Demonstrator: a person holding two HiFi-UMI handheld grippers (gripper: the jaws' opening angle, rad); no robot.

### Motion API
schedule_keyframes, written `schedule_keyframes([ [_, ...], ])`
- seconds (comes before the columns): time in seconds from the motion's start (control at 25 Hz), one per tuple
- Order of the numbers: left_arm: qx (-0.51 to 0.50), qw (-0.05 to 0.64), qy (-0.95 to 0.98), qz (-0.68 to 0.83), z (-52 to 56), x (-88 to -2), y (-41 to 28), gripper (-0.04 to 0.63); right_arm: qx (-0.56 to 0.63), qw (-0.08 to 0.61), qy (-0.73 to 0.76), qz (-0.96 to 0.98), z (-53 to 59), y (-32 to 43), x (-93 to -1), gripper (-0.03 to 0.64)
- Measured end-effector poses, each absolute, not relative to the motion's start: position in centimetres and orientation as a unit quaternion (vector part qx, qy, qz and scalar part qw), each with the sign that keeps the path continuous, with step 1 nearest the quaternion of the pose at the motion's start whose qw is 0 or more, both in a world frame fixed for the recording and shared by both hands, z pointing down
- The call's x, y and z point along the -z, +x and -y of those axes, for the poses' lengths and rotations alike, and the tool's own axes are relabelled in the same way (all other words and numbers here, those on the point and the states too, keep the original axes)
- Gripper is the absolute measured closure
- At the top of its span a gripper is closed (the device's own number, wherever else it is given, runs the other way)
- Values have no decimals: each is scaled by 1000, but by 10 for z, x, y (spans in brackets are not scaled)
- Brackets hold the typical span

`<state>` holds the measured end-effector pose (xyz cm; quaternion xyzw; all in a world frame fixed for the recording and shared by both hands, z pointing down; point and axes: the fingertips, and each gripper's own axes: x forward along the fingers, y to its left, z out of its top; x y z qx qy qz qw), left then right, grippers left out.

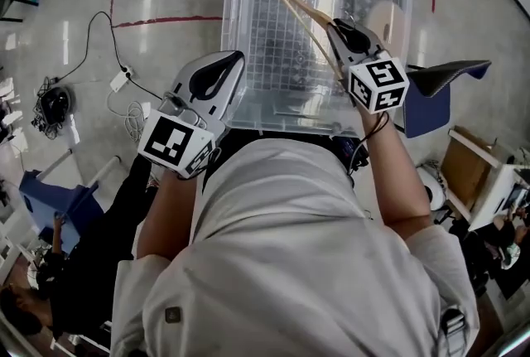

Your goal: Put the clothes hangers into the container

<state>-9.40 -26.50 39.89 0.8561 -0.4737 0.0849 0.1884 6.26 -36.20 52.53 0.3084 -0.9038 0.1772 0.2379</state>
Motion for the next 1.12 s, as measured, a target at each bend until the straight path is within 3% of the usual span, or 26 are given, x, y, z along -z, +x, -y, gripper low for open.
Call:
schedule_keyframes([
  [0.48, -97, 212, 848, 476, 265, -420, -91, 578, -242, 280, 290, 882, 363, 60, -621, 554],
  [1.12, -99, 232, 836, 487, 263, -429, -92, 578, -339, 263, 284, 858, 361, 61, -695, 552],
])
